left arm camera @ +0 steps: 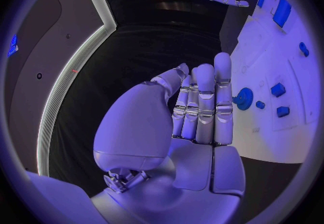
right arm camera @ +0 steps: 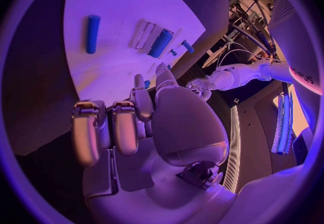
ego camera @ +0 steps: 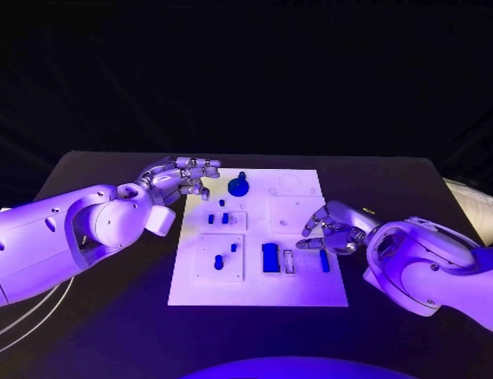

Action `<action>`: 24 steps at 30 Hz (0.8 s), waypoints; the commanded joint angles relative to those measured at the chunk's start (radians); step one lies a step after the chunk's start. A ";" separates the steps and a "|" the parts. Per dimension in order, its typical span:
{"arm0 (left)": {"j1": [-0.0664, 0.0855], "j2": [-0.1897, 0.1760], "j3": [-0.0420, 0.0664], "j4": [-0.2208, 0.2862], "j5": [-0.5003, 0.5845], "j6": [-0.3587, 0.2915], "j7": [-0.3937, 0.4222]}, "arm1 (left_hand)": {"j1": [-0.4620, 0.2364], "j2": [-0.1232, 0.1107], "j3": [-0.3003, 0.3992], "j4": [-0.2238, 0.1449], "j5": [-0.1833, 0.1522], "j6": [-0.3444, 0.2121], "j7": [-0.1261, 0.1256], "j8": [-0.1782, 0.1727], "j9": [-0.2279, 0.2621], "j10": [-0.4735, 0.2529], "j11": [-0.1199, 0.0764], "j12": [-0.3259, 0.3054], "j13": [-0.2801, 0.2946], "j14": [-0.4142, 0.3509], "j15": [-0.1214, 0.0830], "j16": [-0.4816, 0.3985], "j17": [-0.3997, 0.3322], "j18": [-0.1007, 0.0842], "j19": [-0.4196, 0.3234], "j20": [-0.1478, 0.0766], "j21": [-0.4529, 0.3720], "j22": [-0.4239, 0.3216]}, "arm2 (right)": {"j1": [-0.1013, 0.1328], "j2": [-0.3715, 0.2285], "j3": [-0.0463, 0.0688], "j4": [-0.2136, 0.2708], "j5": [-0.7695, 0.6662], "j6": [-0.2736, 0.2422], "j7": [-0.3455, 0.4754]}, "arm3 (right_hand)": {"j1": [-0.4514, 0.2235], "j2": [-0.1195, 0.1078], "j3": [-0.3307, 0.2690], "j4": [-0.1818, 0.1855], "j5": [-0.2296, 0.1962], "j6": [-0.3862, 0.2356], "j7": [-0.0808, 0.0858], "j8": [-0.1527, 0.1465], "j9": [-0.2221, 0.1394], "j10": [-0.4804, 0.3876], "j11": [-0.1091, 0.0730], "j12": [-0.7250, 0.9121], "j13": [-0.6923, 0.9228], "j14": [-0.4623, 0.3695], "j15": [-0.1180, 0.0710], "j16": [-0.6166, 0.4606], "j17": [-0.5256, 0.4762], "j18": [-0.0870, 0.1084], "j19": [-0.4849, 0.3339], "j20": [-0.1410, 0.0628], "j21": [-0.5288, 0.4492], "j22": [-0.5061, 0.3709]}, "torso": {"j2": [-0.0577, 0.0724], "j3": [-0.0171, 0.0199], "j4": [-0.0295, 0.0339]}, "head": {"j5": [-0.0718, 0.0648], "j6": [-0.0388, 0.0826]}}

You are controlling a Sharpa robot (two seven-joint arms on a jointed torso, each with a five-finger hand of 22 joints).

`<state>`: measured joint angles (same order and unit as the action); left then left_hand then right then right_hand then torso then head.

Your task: Assemble the parts on the task board

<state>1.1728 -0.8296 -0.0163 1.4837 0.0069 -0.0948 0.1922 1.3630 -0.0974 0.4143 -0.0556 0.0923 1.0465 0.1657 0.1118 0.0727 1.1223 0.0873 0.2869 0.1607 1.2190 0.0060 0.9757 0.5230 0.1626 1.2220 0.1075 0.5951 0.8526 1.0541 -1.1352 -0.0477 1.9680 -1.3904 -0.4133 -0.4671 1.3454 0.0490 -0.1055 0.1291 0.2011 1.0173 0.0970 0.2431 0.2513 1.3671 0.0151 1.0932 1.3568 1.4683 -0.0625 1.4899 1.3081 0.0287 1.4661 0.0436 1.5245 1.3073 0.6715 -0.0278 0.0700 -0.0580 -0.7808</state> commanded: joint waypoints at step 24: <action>0.000 0.001 0.000 0.003 0.000 0.010 0.010 | 0.000 0.008 -0.005 -0.001 0.003 -0.004 -0.003 0.007 0.001 -0.008 -0.001 0.005 0.002 -0.009 -0.001 -0.005 -0.002 0.020 -0.007 -0.002 -0.006 -0.001 | -0.028 -0.028 -0.009 -0.050 -0.125 0.185 -0.111 | -0.069 -0.029 -0.007 0.065 0.059 0.052 -0.005 -0.047 -0.013 -0.004 -0.004 -0.072 -0.179 0.074 0.006 -0.017 0.122 -0.008 0.060 0.009 -0.006 0.186 | 0.000 0.0005 0.0009 | -0.027 0.009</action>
<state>1.1727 -0.8296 -0.0164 1.4852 0.0069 -0.0954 0.1933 1.3630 -0.0974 0.4143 -0.0556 0.0923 1.0465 0.1657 0.1155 0.0727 1.1224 0.0872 0.2869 0.1614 1.2190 0.0060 0.9757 0.5219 0.1627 1.2220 0.1075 0.5951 0.8527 1.0276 -1.1661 -0.0568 1.9208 -1.4833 -0.2620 -0.5446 1.2897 0.0209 -0.1133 0.1870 0.2632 1.0634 0.0907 0.2009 0.2381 1.3554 0.0099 1.0221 1.1783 1.4647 -0.0590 1.4723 1.3077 0.0291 1.4660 0.0506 1.5186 1.3079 0.6711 -0.0272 0.0703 -0.0869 -0.7725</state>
